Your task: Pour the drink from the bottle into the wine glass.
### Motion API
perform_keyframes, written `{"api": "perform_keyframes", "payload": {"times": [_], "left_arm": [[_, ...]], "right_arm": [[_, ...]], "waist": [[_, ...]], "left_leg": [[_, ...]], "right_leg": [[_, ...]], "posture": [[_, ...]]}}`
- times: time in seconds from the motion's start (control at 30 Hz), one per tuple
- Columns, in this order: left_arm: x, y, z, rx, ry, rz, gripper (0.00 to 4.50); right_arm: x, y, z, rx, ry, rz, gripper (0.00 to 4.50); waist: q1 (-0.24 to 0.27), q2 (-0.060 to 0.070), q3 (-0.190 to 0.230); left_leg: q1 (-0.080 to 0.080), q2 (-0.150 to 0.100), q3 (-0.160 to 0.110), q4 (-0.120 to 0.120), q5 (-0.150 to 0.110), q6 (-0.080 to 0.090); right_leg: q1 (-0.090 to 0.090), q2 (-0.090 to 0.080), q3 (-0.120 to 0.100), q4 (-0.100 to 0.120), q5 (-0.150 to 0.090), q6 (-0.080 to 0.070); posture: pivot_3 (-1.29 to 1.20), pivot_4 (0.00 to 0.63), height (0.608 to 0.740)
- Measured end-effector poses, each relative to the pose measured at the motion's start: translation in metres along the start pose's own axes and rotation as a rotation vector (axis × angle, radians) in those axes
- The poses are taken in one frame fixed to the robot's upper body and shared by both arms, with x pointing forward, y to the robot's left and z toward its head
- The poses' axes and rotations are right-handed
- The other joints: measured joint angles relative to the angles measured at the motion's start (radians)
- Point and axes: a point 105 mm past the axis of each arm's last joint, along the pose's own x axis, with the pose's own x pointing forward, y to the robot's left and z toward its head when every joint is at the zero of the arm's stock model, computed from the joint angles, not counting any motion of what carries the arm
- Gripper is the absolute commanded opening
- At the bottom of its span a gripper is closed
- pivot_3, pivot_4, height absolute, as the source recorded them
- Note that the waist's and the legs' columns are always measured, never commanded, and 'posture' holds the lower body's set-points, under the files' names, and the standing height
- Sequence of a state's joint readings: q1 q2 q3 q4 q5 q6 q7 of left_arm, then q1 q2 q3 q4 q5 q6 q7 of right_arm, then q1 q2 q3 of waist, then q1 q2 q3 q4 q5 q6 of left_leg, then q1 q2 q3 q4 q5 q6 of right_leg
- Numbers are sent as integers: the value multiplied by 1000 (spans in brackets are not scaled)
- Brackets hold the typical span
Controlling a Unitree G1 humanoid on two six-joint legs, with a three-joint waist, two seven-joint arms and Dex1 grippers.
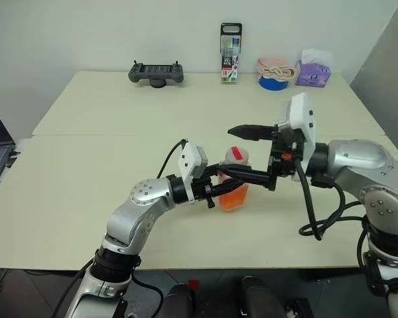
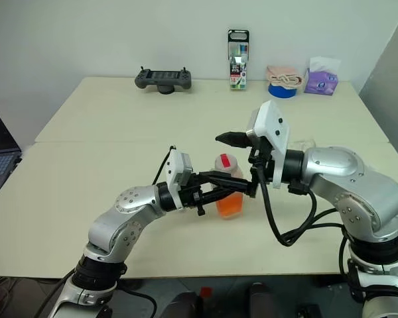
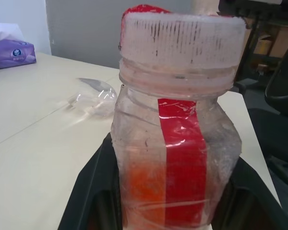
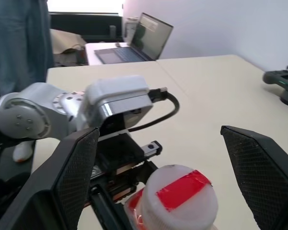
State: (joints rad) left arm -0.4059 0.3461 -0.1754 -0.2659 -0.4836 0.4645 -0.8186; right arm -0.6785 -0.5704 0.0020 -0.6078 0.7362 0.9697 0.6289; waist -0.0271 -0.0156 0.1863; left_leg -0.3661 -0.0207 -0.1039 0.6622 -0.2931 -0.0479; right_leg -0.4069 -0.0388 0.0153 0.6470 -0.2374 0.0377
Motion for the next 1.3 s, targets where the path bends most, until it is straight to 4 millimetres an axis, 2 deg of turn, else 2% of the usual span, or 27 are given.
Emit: {"api": "perform_keyframes", "payload": {"times": [0.13,0.3,0.63,0.77,1.0,1.3], "left_arm": [[0,0,2,14,-9,1,1694],[1,1,4,33,-22,13,1694],[1,4,7,56,-37,37,1694],[0,4,7,57,-35,38,1694],[0,5,5,58,-30,40,1693],[-1,8,1,49,-16,49,1691]], "right_arm": [[5,-9,-3,11,-5,-104,4312],[6,-13,-20,38,47,-148,4312],[8,-15,-21,54,38,-177,4312],[3,-15,-22,64,42,-174,4312],[-6,-9,-26,71,63,-145,4312],[-7,9,-22,76,53,-48,4312]], "waist": [[0,0,0],[0,0,0],[0,0,0],[0,0,0],[0,0,0],[0,0,0]], "left_leg": [[0,0,1,0,0,0],[0,0,1,0,0,0],[0,0,1,0,0,0],[0,0,1,0,0,0],[0,0,1,0,0,0],[0,0,1,0,0,0]], "right_leg": [[0,0,0,0,0,0],[0,0,0,0,0,0],[0,0,0,0,0,0],[0,0,0,0,0,0],[0,0,0,0,0,0],[0,0,0,0,0,0]], "posture": [[0,150,740],[0,150,740],[0,150,740],[0,150,740],[0,150,740],[0,150,740]]}}
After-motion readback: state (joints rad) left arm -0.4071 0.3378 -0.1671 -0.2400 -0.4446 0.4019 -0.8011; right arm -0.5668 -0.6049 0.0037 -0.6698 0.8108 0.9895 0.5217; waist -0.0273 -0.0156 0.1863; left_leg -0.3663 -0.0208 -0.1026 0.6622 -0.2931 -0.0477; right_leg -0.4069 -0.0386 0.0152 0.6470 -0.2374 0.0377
